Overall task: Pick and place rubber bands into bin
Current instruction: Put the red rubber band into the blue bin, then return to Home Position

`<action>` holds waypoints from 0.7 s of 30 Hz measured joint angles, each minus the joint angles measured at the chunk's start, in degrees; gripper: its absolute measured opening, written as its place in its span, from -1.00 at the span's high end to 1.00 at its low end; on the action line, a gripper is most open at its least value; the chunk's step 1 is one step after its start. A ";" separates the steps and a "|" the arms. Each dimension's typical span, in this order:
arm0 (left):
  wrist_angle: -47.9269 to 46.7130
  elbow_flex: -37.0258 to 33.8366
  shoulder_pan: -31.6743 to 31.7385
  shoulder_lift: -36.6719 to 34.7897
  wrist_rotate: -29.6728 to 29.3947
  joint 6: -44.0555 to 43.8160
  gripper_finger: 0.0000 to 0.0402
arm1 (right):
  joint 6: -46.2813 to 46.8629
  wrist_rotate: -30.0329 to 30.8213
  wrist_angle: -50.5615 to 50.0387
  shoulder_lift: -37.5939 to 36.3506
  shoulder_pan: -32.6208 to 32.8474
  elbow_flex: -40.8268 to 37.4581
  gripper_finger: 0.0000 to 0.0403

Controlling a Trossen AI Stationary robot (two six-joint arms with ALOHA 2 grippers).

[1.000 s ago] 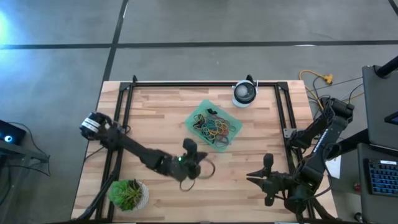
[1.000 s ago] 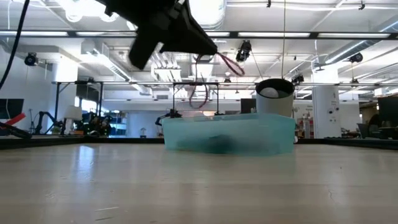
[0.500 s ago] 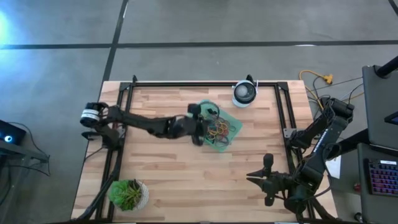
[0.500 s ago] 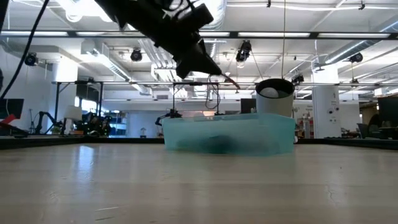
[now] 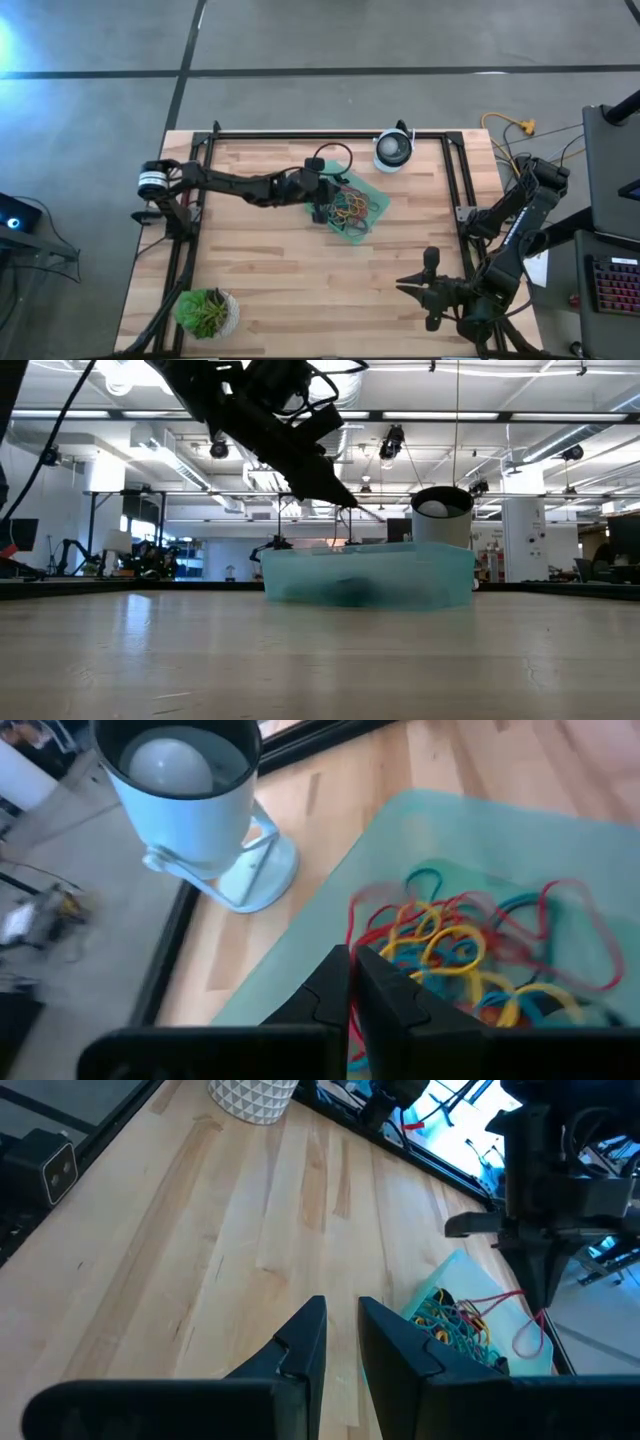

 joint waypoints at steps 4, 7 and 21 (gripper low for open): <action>0.67 0.00 -0.02 0.04 0.28 -2.67 0.99 | 0.00 0.00 -0.01 0.00 0.00 0.00 0.72; 1.05 0.00 0.00 0.04 1.12 -2.79 0.89 | 0.00 0.02 0.00 0.00 0.00 0.00 0.72; 6.26 0.04 -0.18 -0.02 1.05 -5.01 0.30 | -1.19 0.42 1.45 -0.02 0.13 -0.03 0.72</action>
